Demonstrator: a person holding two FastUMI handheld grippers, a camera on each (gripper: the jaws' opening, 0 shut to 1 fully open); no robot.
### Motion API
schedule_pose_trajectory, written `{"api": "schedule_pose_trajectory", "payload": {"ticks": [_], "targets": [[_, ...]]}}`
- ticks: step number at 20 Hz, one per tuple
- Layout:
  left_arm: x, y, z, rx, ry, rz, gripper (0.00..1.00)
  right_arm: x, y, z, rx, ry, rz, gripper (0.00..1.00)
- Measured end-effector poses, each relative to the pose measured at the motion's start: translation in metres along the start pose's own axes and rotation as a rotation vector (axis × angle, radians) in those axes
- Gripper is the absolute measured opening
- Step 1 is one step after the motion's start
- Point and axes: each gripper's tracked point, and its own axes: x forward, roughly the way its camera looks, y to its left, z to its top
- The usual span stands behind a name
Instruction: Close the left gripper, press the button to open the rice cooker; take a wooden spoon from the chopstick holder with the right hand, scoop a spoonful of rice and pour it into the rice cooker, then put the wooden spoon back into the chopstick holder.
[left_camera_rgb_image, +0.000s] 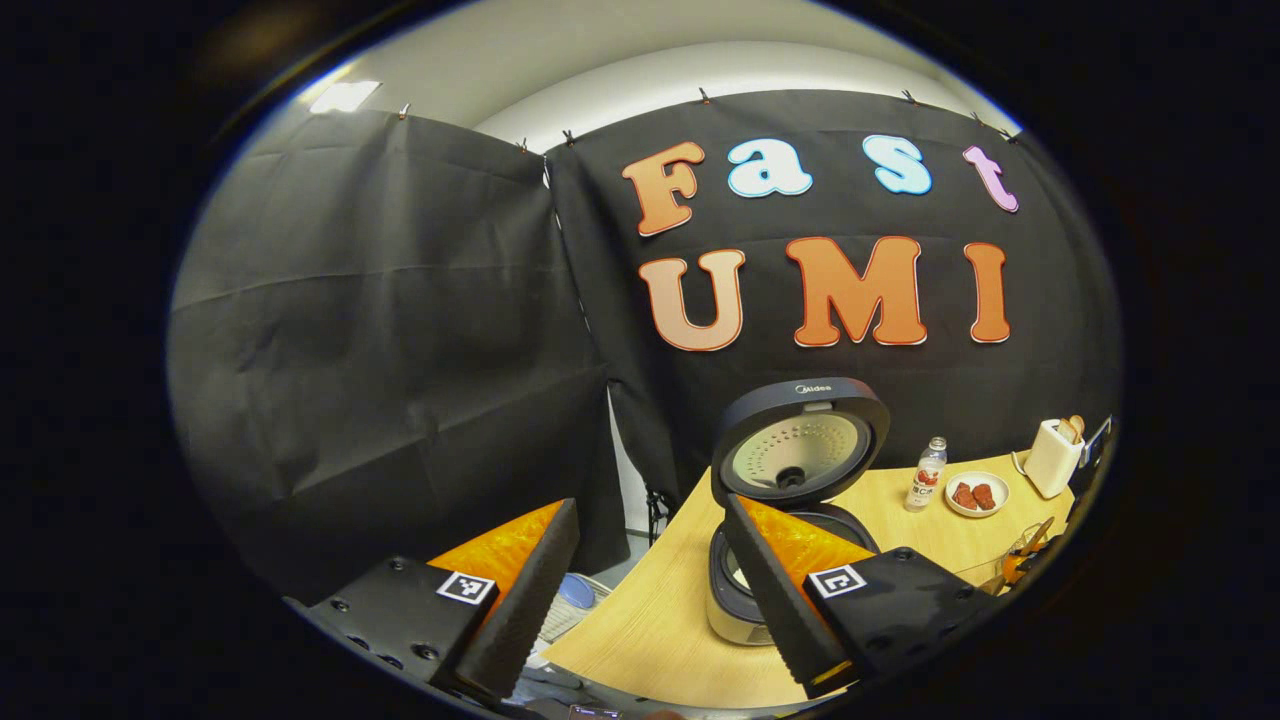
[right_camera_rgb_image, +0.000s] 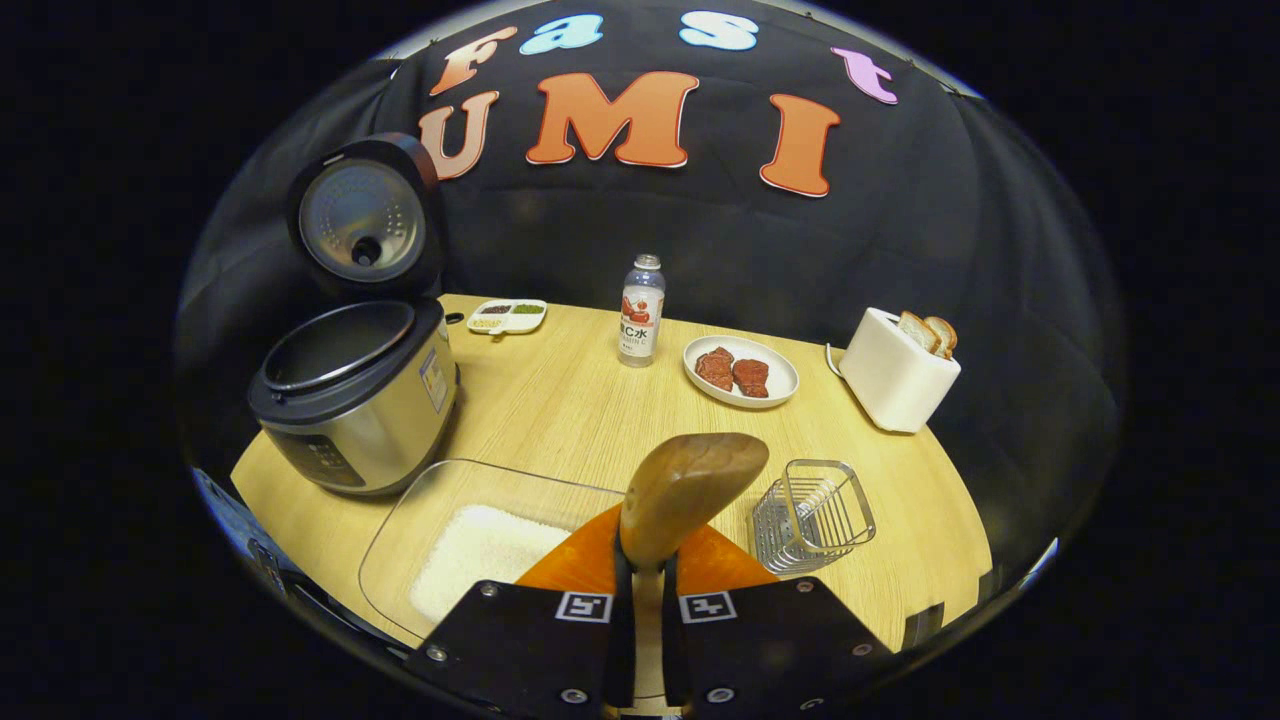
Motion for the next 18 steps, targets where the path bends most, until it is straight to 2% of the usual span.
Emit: {"api": "schedule_pose_trajectory", "payload": {"ticks": [4, 7, 10, 15, 18], "targets": [[0.004, 0.005, -0.007, 0.011, 0.012, -0.005, 0.98, -0.002, 0.006, -0.002, -0.09, -0.07, -0.038, 0.1], [0.01, 0.0, -0.008, 0.012, 0.017, -0.023, 1.0, -0.006, 0.013, -0.01, -0.073, -0.098, -0.053, 0.1], [0.017, -0.007, -0.007, 0.021, 0.022, -0.051, 0.98, -0.009, 0.02, -0.019, -0.005, -0.102, -0.05, 0.1], [0.023, -0.018, -0.005, 0.054, 0.011, -0.095, 0.98, -0.012, 0.043, -0.02, 0.208, -0.113, 0.021, 0.1], [0.02, -0.016, -0.007, 0.045, 0.014, -0.108, 0.98, -0.014, 0.055, -0.018, 0.276, -0.117, 0.052, 0.1]]}}
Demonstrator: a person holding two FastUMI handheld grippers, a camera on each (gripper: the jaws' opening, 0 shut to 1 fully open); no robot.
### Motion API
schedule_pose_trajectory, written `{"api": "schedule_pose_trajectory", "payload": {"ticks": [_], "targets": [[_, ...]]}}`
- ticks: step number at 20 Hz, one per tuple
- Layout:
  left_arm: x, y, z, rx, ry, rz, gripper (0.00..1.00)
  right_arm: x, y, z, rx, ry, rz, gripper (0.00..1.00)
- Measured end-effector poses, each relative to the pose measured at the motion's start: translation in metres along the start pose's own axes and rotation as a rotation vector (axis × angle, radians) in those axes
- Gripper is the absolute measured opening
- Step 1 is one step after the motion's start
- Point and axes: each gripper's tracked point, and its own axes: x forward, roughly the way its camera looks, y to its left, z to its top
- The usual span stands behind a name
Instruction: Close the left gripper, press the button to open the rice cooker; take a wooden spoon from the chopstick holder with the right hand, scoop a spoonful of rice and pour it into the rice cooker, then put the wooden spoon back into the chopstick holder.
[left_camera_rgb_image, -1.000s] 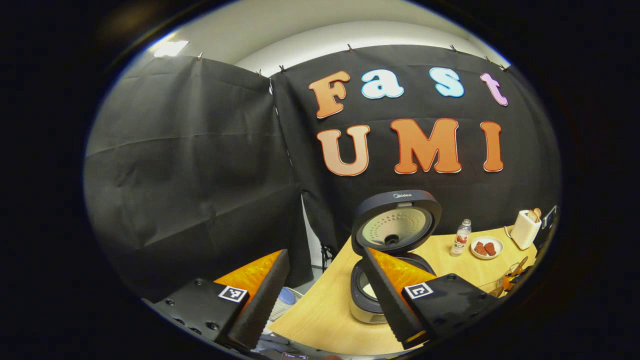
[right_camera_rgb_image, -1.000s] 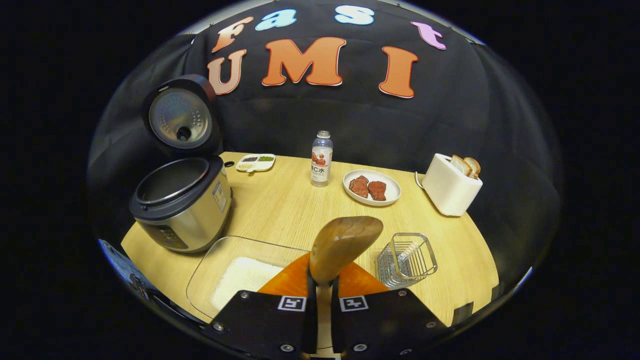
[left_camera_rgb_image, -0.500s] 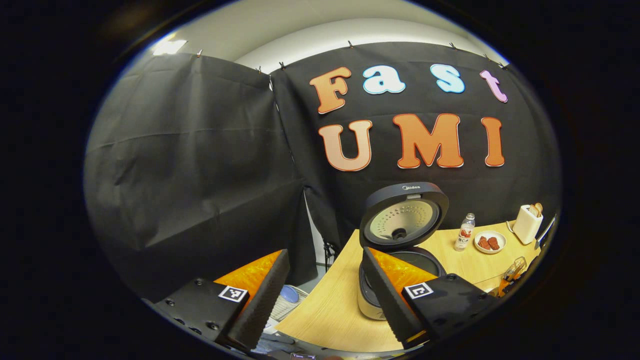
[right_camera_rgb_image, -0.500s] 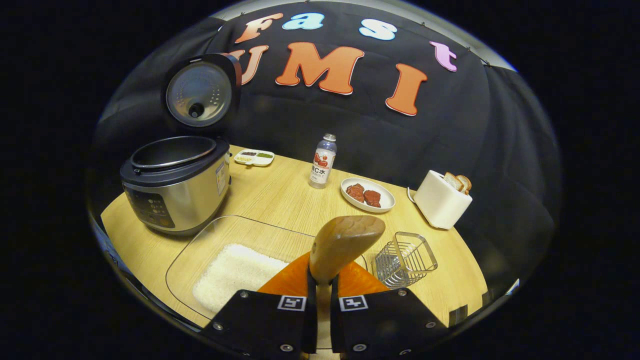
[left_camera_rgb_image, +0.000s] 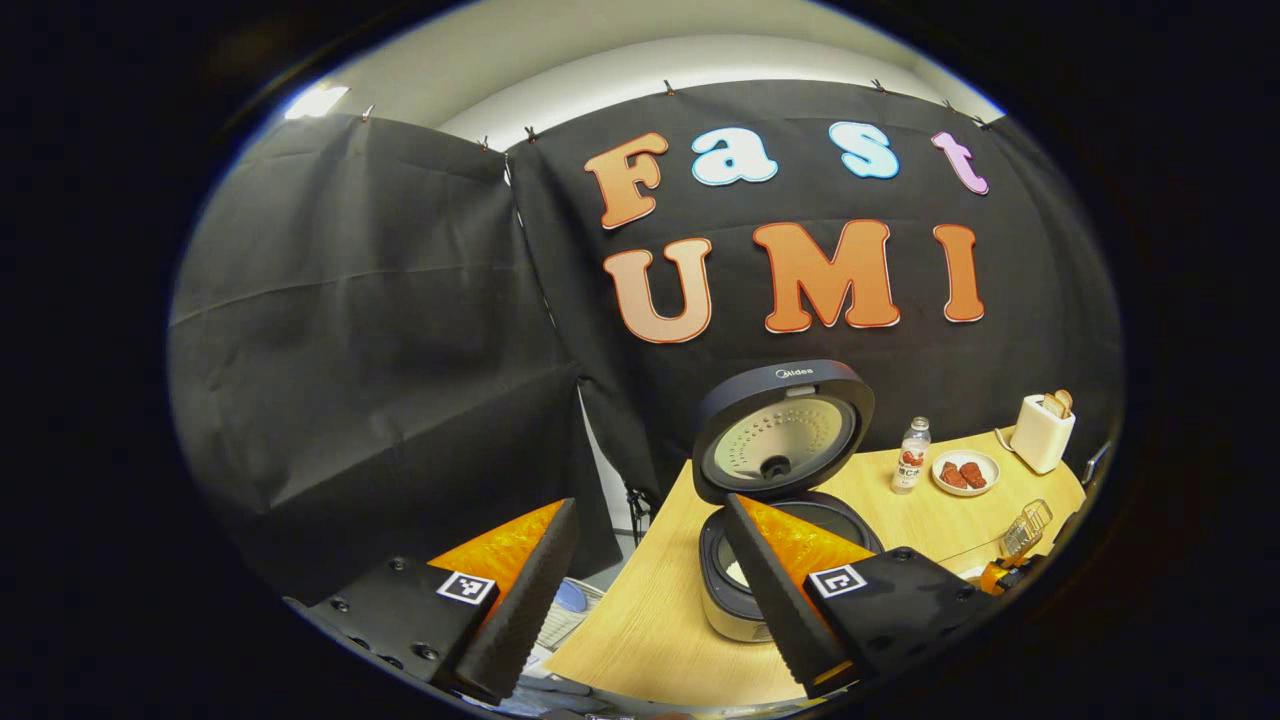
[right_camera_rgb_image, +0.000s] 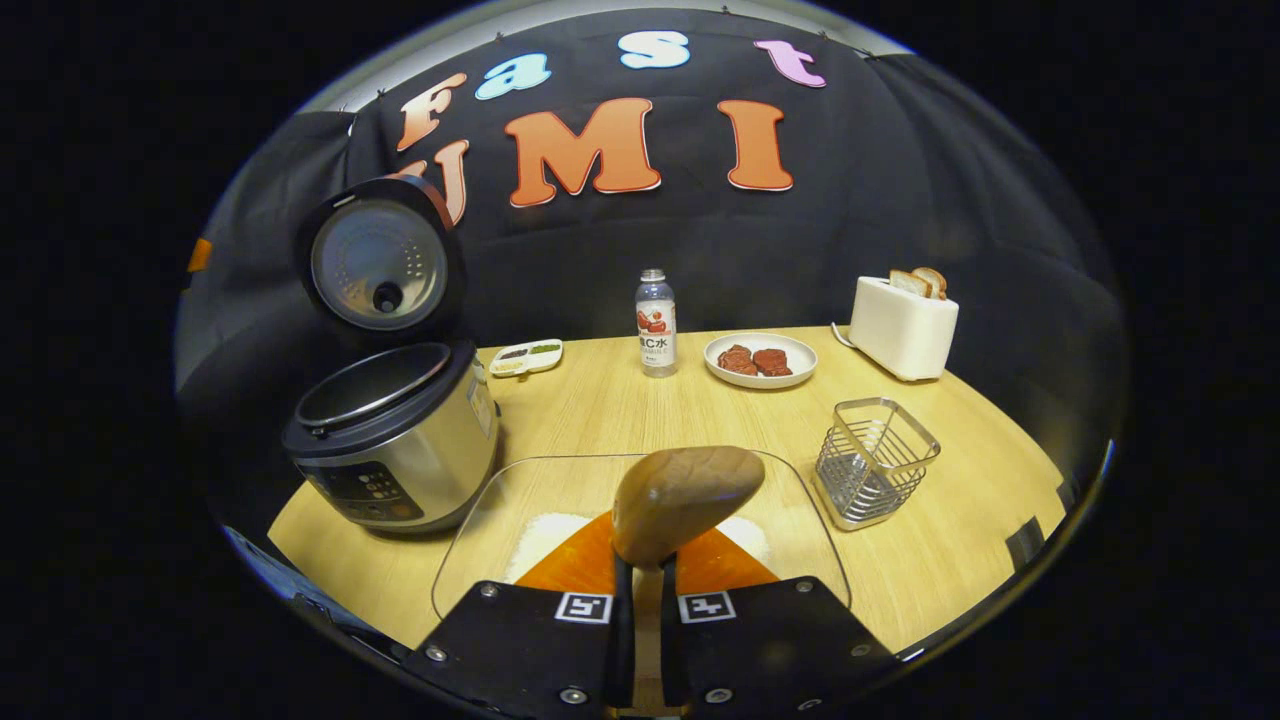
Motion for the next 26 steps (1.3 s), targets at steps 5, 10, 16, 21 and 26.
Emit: {"api": "schedule_pose_trajectory", "payload": {"ticks": [5, 10, 16, 21, 26], "targets": [[-0.004, 0.03, 0.003, -0.003, -0.011, 0.022, 0.98, 0.006, 0.006, -0.001, 0.148, 0.034, 0.004, 0.1], [-0.013, 0.066, 0.024, 0.011, -0.071, 0.048, 0.98, 0.014, 0.002, 0.0, 0.276, 0.082, 0.024, 0.1], [-0.023, 0.091, 0.042, 0.005, -0.131, 0.068, 0.98, 0.021, 0.008, 0.002, 0.349, 0.12, 0.082, 0.1], [-0.021, 0.098, 0.041, -0.022, -0.136, 0.082, 0.95, 0.025, 0.011, 0.002, 0.43, 0.153, 0.113, 0.1], [-0.017, 0.101, 0.05, -0.029, -0.163, 0.082, 0.98, 0.03, 0.014, 0.002, 0.521, 0.18, 0.146, 0.1]]}}
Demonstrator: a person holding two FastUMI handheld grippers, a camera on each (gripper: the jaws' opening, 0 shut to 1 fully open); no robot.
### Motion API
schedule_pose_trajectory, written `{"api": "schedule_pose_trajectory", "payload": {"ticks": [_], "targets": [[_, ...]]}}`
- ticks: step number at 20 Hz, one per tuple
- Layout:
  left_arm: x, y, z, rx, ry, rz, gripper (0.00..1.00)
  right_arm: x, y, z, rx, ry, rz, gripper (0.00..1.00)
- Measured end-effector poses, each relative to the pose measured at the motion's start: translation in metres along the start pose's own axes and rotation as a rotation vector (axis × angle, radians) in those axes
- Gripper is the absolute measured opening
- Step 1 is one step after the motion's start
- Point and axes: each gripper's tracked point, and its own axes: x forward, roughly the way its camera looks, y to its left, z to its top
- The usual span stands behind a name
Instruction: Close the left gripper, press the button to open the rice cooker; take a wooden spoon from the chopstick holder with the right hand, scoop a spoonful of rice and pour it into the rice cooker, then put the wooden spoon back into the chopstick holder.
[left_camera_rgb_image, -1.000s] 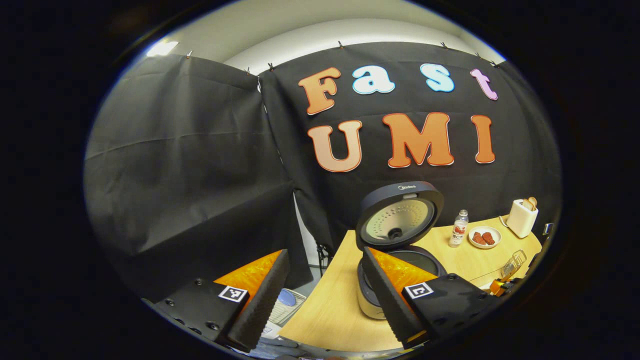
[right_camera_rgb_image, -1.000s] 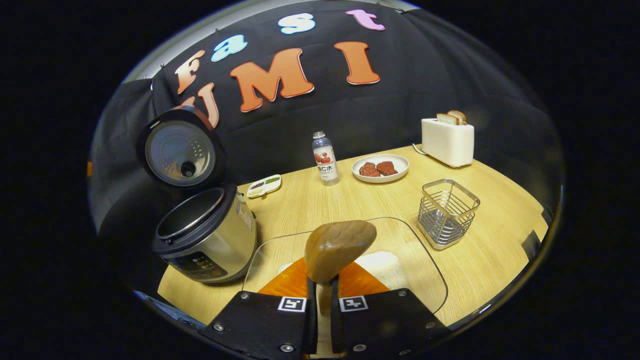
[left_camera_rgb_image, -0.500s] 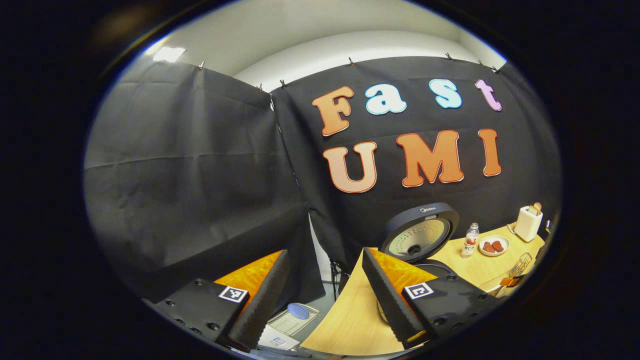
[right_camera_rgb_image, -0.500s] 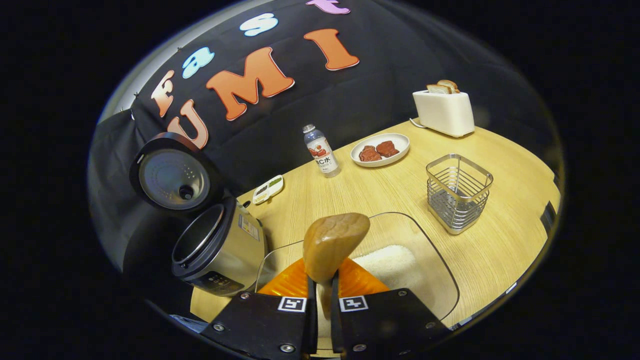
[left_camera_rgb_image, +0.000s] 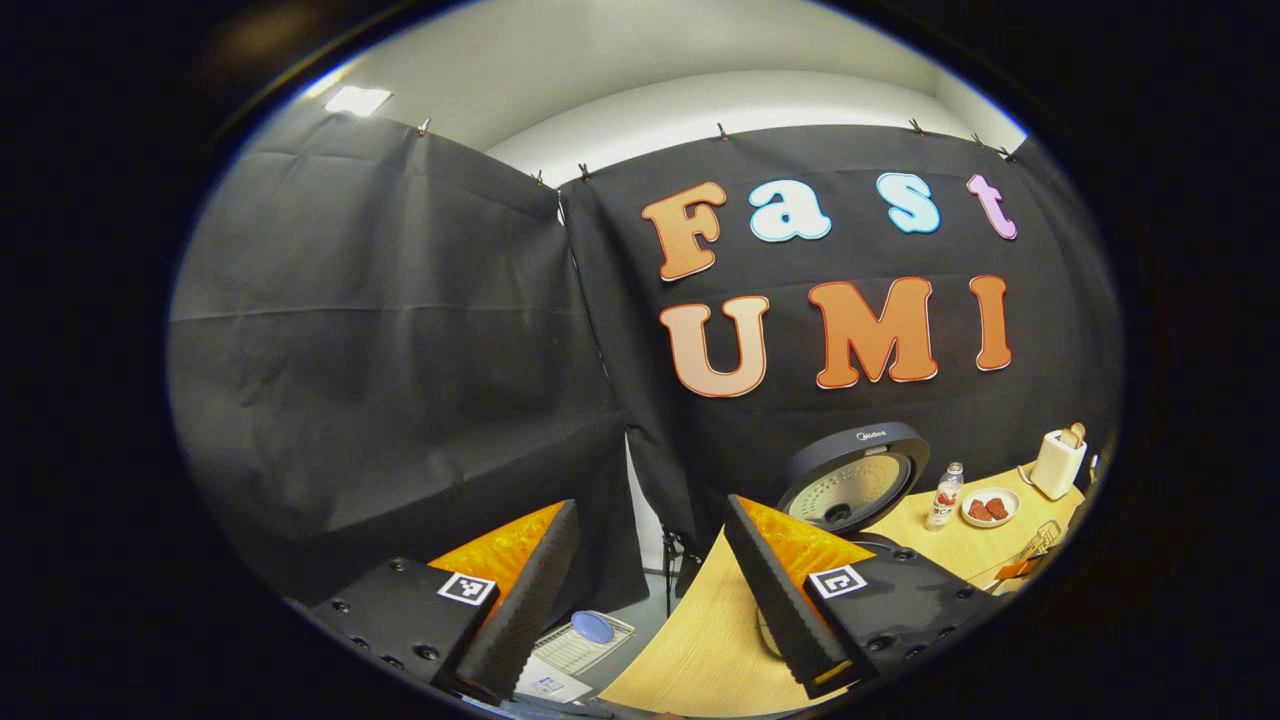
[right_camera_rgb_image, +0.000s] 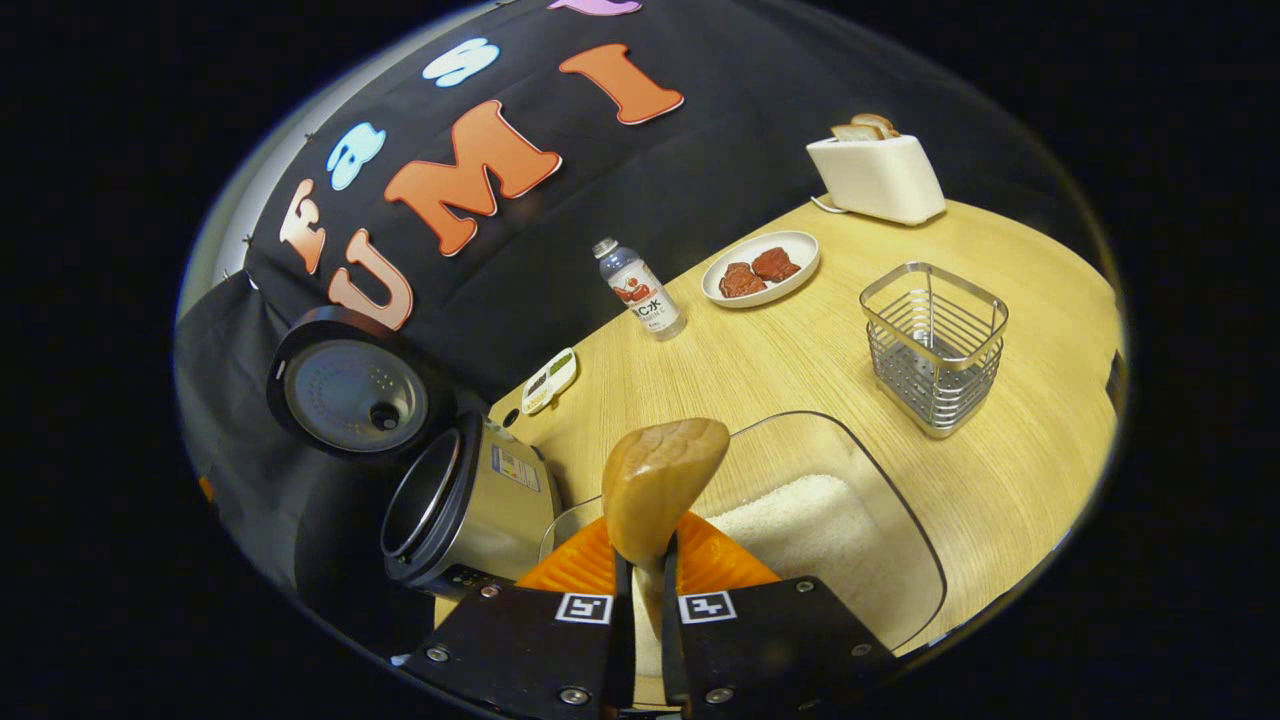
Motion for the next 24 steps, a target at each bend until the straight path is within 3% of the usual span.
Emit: {"api": "schedule_pose_trajectory", "payload": {"ticks": [7, 8, 16, 17, 20, 23, 24], "targets": [[0.002, -0.014, 0.01, 0.004, -0.028, -0.021, 1.0, 0.001, -0.001, -0.008, 0.146, 0.044, 0.067, 0.1], [0.002, -0.014, 0.01, 0.004, -0.031, -0.021, 0.89, 0.0, -0.002, -0.008, 0.162, 0.048, 0.073, 0.1], [0.005, -0.026, 0.012, -0.012, -0.029, -0.023, 0.89, -0.014, -0.024, 0.01, 0.301, 0.044, 0.139, 0.1], [0.006, -0.028, 0.014, -0.015, -0.032, -0.026, 0.98, -0.016, -0.024, 0.014, 0.318, 0.038, 0.147, 0.1], [0.008, -0.035, 0.016, -0.025, -0.045, -0.034, 1.0, -0.021, -0.025, 0.032, 0.417, 0.023, 0.183, 0.1], [0.007, -0.041, 0.02, -0.035, -0.06, -0.045, 0.98, -0.027, -0.018, 0.049, 0.502, 0.001, 0.219, 0.1], [0.008, -0.041, 0.022, -0.038, -0.066, -0.043, 0.9, -0.029, -0.015, 0.054, 0.526, -0.002, 0.232, 0.1]]}}
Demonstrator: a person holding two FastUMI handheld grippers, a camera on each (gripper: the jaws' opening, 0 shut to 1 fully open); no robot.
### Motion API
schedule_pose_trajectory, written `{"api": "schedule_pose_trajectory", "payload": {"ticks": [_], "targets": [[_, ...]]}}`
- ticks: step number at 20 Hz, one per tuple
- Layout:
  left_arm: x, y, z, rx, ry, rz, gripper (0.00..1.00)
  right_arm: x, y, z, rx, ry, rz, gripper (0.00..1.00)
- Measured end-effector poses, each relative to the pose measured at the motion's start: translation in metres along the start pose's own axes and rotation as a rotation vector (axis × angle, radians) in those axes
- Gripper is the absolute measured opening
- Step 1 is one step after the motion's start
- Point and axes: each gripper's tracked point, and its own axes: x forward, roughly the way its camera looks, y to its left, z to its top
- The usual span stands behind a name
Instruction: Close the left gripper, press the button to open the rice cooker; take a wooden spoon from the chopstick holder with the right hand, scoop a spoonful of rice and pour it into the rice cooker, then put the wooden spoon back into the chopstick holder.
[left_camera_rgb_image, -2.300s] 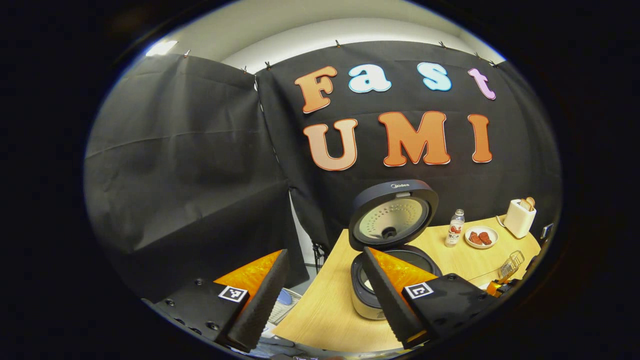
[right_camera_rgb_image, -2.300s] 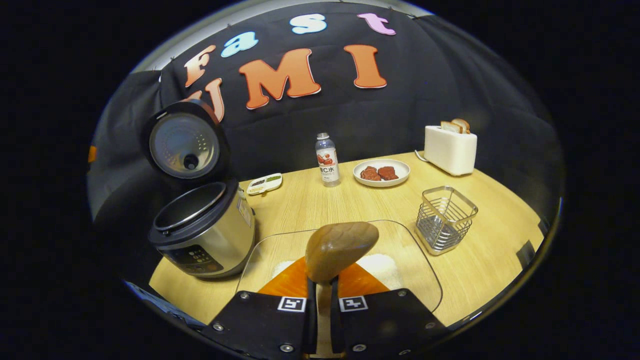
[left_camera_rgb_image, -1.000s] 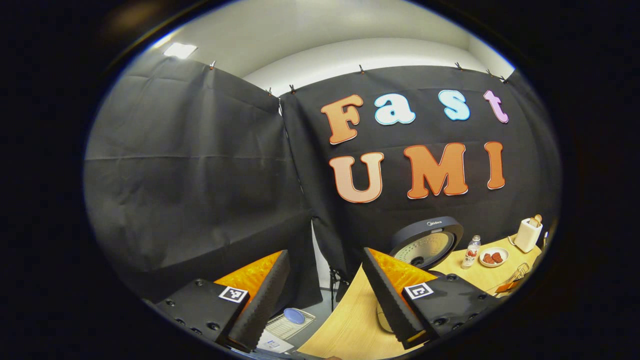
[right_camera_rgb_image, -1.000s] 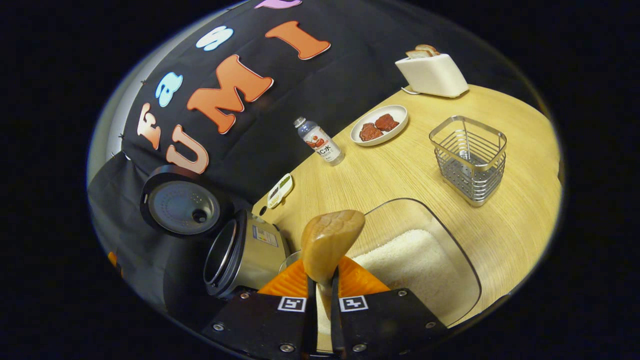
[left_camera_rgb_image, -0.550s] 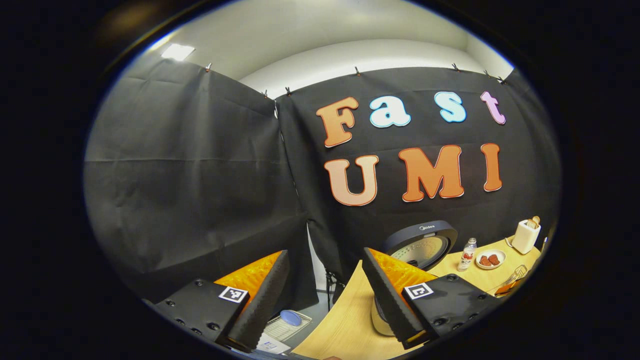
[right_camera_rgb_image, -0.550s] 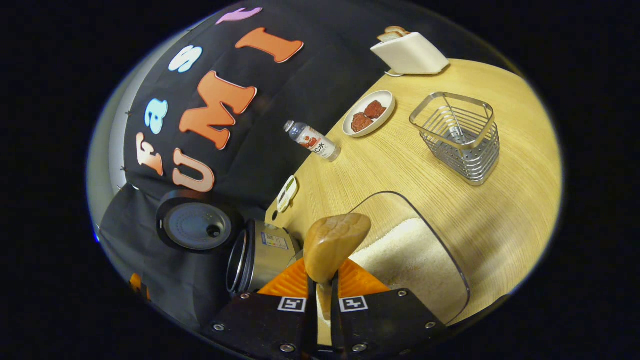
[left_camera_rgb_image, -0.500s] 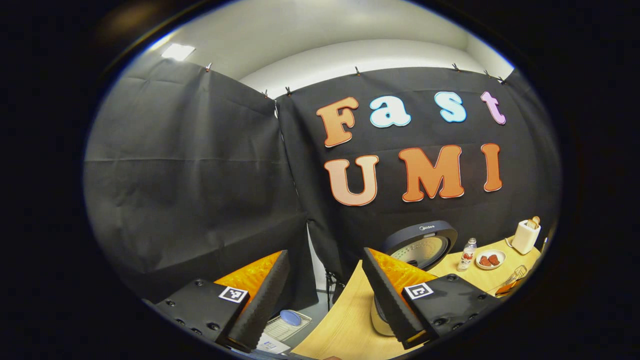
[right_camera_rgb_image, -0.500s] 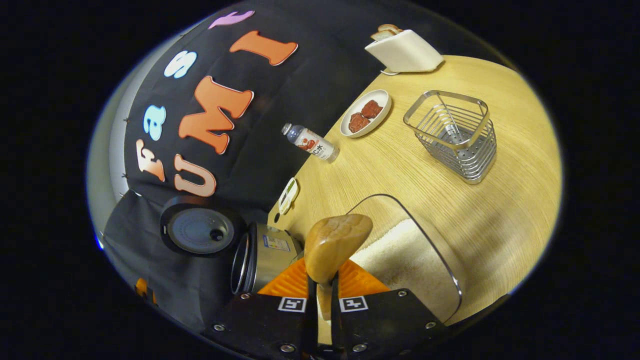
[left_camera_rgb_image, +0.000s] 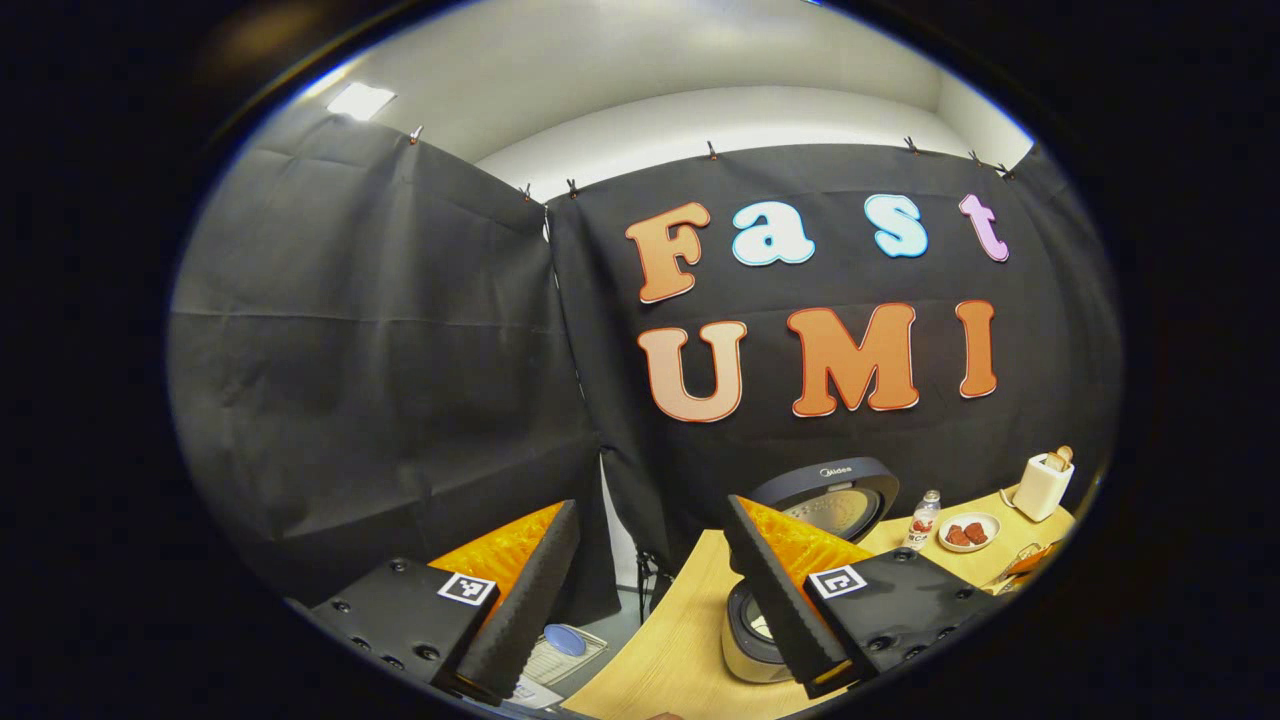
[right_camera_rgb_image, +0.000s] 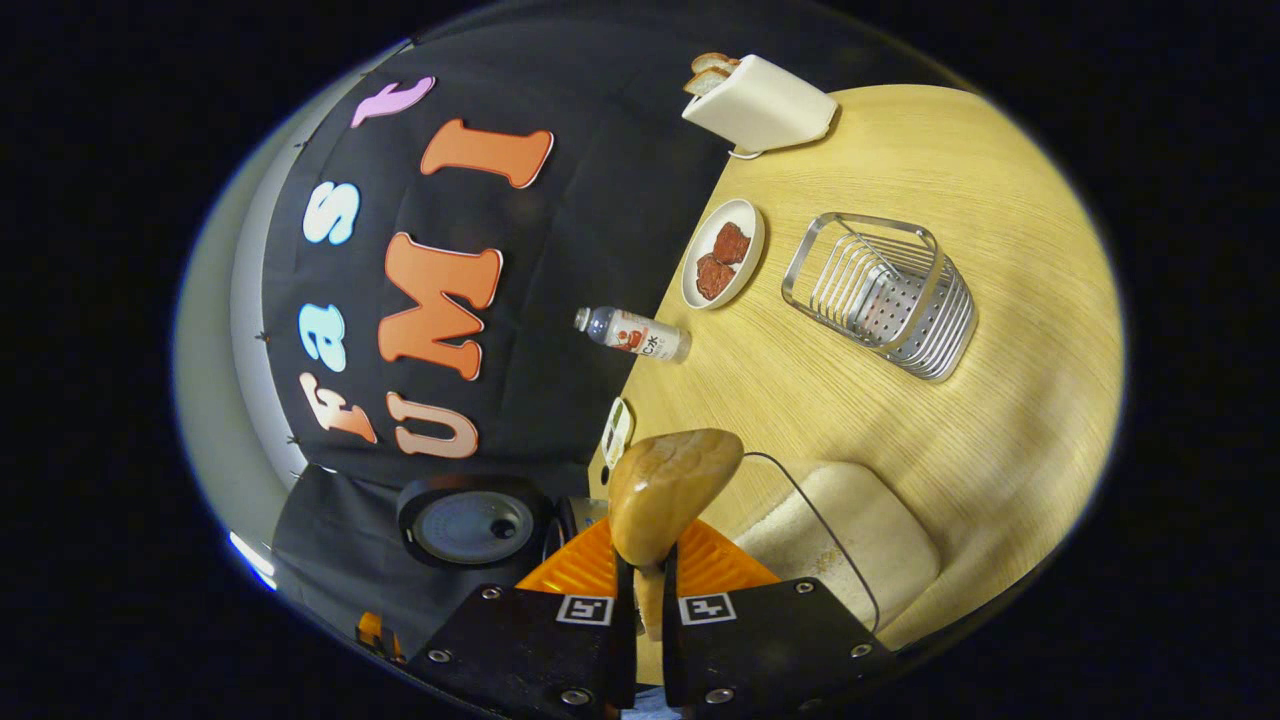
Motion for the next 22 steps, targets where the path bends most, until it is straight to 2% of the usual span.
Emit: {"api": "schedule_pose_trajectory", "payload": {"ticks": [5, 10, 14, 15, 16, 17, 22], "targets": [[-0.004, 0.008, -0.003, -0.02, -0.006, 0.011, 0.89, 0.006, 0.05, 0.005, 0.181, 0.011, 0.131, 0.1], [-0.014, 0.034, -0.006, -0.035, -0.009, 0.049, 0.9, 0.033, 0.098, -0.01, 0.268, 0.07, 0.204, 0.1], [-0.023, 0.056, -0.009, -0.041, -0.005, 0.086, 0.9, 0.061, 0.141, -0.039, 0.243, 0.143, 0.233, 0.09], [-0.025, 0.061, -0.011, -0.04, -0.003, 0.094, 0.98, 0.067, 0.152, -0.047, 0.232, 0.159, 0.24, 0.1], [-0.026, 0.064, -0.011, -0.041, -0.002, 0.101, 0.98, 0.074, 0.162, -0.054, 0.222, 0.175, 0.246, 0.1], [-0.029, 0.068, -0.012, -0.046, 0.0, 0.103, 0.9, 0.079, 0.17, -0.061, 0.207, 0.187, 0.25, 0.1], [-0.036, 0.074, -0.014, -0.056, 0.008, 0.092, 0.9, 0.109, 0.201, -0.091, 0.076, 0.231, 0.235, 0.1]]}}
